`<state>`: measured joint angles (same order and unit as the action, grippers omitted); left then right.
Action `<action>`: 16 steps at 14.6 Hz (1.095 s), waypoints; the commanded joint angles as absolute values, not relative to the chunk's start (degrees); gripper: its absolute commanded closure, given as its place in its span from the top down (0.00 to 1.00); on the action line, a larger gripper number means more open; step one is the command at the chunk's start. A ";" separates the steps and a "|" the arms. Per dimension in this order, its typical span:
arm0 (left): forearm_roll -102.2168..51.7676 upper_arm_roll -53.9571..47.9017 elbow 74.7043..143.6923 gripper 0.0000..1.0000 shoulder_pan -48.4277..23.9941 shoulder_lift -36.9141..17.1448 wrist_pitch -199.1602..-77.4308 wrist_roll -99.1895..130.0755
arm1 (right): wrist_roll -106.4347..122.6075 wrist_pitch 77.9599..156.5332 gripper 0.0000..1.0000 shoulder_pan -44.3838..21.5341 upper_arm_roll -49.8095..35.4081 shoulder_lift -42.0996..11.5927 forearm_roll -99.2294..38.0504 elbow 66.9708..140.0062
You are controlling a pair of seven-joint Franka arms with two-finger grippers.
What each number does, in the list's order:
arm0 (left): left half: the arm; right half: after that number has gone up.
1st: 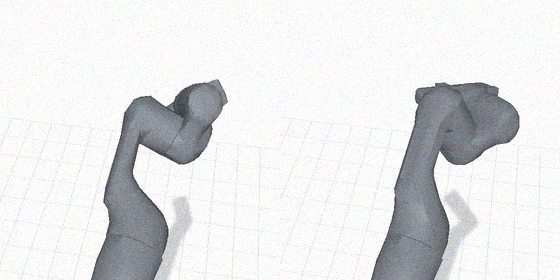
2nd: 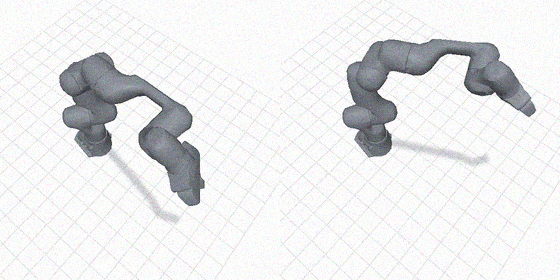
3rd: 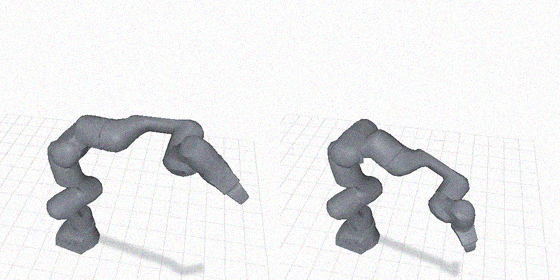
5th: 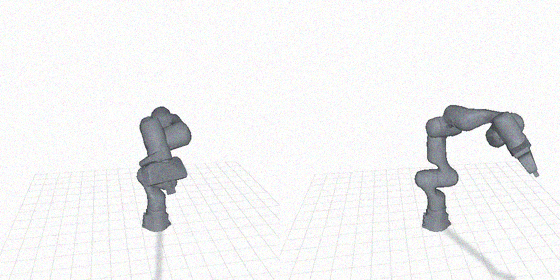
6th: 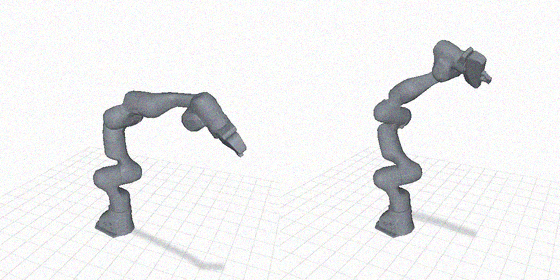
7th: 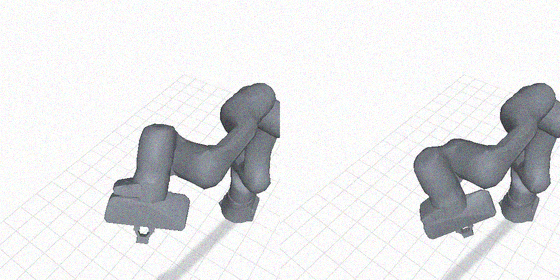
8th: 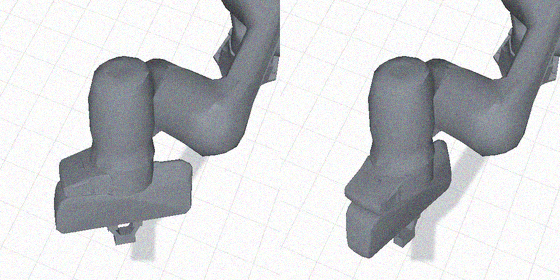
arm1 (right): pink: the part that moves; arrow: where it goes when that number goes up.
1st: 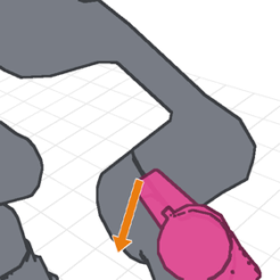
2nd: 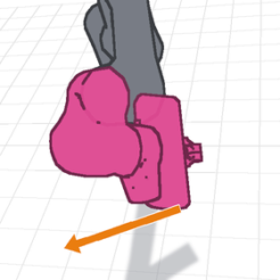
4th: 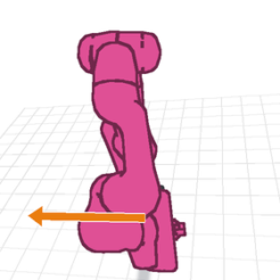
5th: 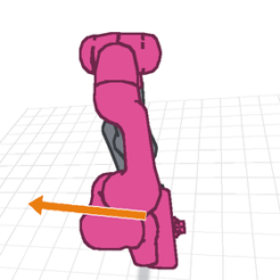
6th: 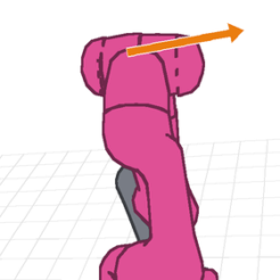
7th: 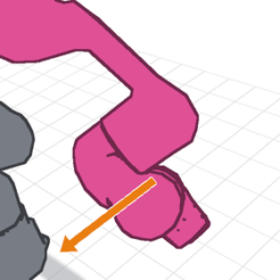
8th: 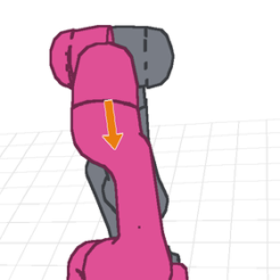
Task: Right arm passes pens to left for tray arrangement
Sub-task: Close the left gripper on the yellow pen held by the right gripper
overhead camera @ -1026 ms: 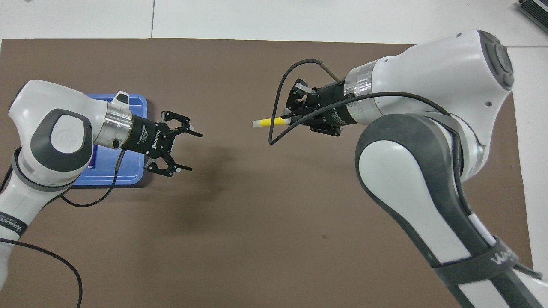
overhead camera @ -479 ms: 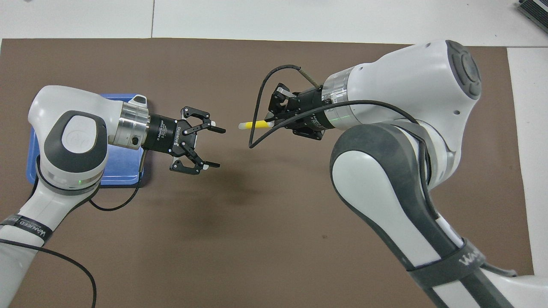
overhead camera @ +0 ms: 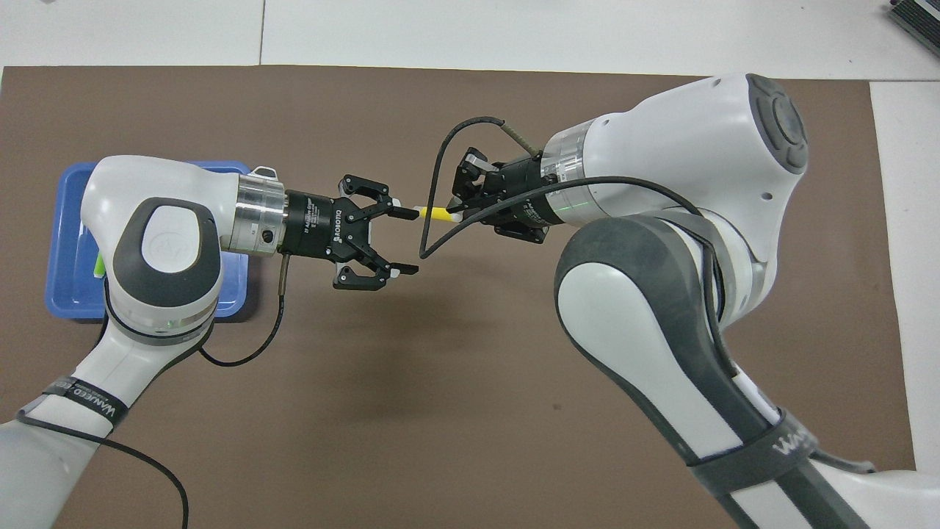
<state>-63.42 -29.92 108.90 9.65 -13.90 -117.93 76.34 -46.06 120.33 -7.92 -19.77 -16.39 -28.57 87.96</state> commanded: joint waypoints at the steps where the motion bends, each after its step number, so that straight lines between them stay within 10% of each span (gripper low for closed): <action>1: -66.35 -30.06 109.16 0.79 8.17 -12.66 -121.37 79.18 | -46.76 121.38 0.00 -8.52 -19.95 -16.43 -29.71 88.24; 16: -61.17 -30.94 109.59 0.72 12.13 -9.32 -119.53 57.01 | -46.32 121.38 0.00 -8.61 -19.95 -16.44 -29.27 88.33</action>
